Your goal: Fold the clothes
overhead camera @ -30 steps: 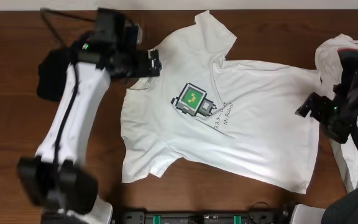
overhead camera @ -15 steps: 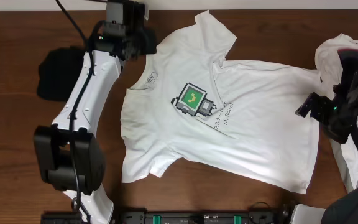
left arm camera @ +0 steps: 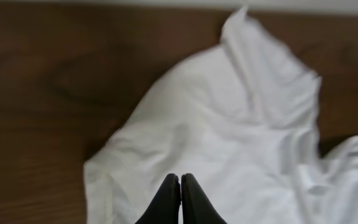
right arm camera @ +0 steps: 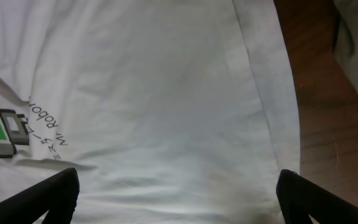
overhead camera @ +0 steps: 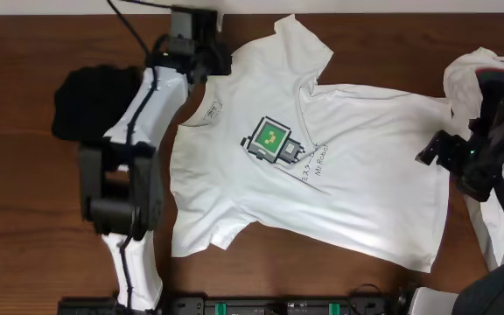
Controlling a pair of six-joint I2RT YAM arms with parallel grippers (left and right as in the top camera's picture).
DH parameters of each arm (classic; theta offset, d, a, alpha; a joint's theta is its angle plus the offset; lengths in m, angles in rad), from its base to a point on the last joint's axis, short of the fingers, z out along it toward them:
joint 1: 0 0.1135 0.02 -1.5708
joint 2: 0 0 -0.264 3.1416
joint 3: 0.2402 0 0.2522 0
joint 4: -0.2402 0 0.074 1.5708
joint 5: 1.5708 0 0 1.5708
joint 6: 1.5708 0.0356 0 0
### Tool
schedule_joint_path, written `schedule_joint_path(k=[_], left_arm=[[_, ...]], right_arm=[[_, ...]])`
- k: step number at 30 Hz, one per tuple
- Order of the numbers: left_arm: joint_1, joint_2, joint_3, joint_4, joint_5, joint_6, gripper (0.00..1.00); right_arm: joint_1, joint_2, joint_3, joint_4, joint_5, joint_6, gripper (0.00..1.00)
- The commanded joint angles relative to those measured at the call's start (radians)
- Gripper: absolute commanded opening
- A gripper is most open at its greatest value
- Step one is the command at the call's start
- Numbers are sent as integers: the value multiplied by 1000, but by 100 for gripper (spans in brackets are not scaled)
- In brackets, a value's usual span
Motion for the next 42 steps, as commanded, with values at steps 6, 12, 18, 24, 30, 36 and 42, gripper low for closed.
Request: schedule_joint_path(k=[6, 12, 18, 24, 30, 36, 42], left_arm=[[-13, 107, 13, 48, -15, -2, 6], [-13, 168, 13, 59, -27, -2, 6], [-13, 216, 11, 61, -124, -1, 6], [-11, 232, 11, 50, -175, 6, 6], [8, 236, 11, 12, -301, 6, 6], [59, 236, 11, -28, -327, -4, 6], [127, 236, 8, -49, -326, -58, 6]], right_arm=[[-10, -10, 14, -1, -11, -13, 99], [-10, -10, 14, -1, -11, -13, 99], [-10, -10, 14, -1, -11, -13, 99], [-10, -10, 14, -1, -11, -13, 99], [-10, -10, 14, -1, -11, -13, 99], [-10, -10, 14, -1, -11, -13, 99], [-10, -10, 14, -1, -11, -13, 99]])
